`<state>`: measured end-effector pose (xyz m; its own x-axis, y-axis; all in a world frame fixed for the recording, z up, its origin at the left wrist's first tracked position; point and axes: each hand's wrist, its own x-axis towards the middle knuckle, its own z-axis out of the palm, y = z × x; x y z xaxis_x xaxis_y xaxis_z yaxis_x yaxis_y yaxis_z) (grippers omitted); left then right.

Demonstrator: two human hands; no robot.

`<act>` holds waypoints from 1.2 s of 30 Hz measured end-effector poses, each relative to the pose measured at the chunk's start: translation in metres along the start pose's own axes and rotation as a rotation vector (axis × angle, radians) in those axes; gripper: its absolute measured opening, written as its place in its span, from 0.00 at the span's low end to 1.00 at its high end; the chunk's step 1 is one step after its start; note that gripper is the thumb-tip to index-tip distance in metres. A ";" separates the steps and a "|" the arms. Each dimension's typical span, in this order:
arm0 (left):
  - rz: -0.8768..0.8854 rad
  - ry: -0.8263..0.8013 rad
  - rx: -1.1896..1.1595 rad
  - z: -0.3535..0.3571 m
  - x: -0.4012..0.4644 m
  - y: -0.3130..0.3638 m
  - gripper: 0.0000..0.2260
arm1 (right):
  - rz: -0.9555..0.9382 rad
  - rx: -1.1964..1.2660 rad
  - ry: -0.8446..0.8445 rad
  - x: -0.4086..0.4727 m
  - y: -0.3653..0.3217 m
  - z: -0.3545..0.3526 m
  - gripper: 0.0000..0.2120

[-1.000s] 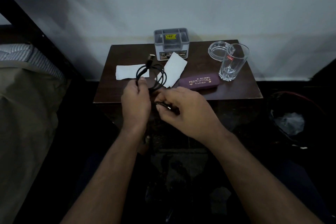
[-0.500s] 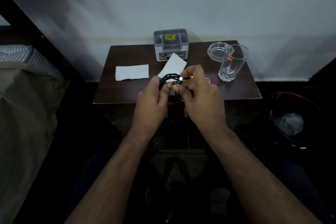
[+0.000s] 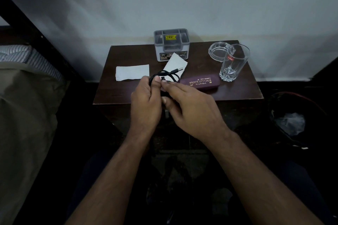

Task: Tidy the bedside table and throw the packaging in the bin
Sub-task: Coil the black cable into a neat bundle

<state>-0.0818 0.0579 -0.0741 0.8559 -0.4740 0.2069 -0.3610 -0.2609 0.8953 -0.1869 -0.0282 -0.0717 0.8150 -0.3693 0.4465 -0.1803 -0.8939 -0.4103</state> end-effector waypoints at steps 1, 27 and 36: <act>0.007 0.008 0.003 -0.001 0.001 -0.001 0.16 | -0.017 -0.029 -0.024 -0.001 0.002 0.001 0.23; -0.261 -0.013 -0.355 -0.001 0.003 -0.003 0.17 | 0.405 0.661 0.119 0.011 -0.004 0.011 0.12; -0.331 -0.156 -0.474 0.001 0.000 0.002 0.16 | 0.651 0.674 0.181 0.017 0.010 0.019 0.18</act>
<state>-0.0834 0.0563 -0.0725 0.8172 -0.5587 -0.1415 0.1509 -0.0295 0.9881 -0.1642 -0.0391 -0.0832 0.5589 -0.8269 0.0622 -0.1667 -0.1856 -0.9684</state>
